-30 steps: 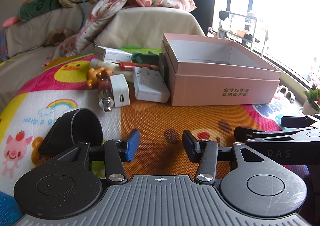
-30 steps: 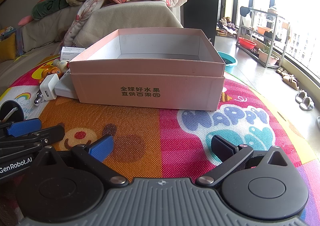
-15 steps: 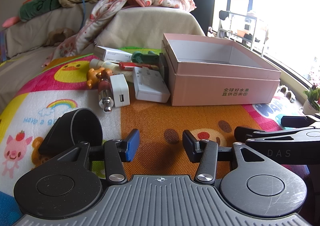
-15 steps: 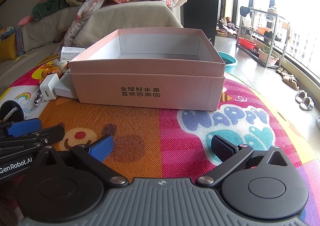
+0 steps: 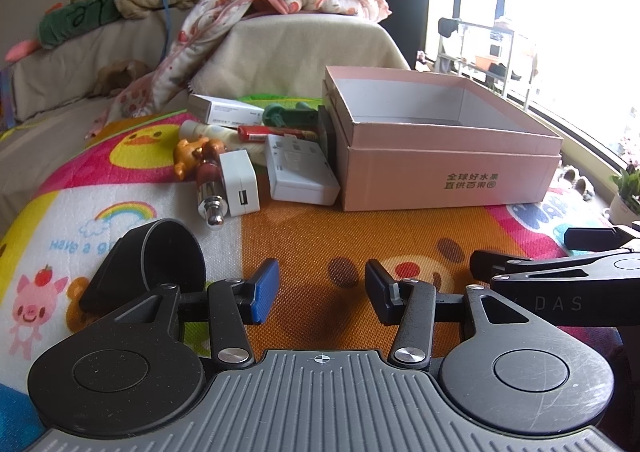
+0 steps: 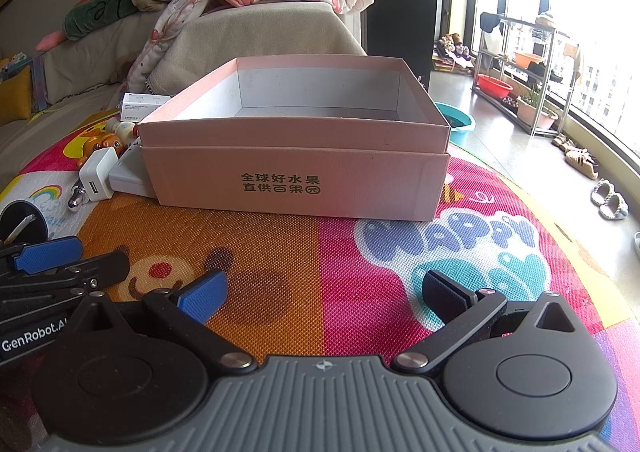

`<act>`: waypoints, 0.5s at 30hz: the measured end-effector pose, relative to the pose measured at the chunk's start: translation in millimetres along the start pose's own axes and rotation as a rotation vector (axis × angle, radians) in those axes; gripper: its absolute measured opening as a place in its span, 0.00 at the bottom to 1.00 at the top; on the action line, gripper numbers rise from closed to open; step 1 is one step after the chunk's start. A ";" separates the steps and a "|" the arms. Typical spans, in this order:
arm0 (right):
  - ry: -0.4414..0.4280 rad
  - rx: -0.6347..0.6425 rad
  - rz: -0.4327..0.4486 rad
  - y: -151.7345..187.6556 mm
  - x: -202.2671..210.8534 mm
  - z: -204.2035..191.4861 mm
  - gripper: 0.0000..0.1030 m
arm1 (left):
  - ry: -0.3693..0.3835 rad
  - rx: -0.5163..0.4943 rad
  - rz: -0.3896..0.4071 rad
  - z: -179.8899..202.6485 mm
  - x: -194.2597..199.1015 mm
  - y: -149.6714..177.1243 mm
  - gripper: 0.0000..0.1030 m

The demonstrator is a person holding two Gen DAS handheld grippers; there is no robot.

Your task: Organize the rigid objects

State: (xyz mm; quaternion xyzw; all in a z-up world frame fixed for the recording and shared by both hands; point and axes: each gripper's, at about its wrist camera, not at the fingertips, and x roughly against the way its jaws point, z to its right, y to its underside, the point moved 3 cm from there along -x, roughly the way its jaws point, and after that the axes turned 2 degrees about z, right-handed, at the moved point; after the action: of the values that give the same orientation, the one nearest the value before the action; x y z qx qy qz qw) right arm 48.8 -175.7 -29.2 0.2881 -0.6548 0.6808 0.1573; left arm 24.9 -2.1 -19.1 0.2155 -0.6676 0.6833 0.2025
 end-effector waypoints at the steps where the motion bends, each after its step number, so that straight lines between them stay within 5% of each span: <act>1: 0.000 0.000 0.000 0.0 0.0 -0.1 1.00 | -0.001 -0.001 0.000 0.5 -0.1 0.2 0.51; 15: 0.000 0.000 0.000 0.0 0.0 -0.1 1.00 | -0.002 -0.003 0.000 0.8 1.7 -1.0 0.51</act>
State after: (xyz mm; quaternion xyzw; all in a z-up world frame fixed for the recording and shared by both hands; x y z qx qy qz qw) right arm 48.8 -175.6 -29.2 0.2880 -0.6547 0.6809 0.1575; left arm 24.0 -2.9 -17.3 0.2157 -0.6687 0.6823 0.2021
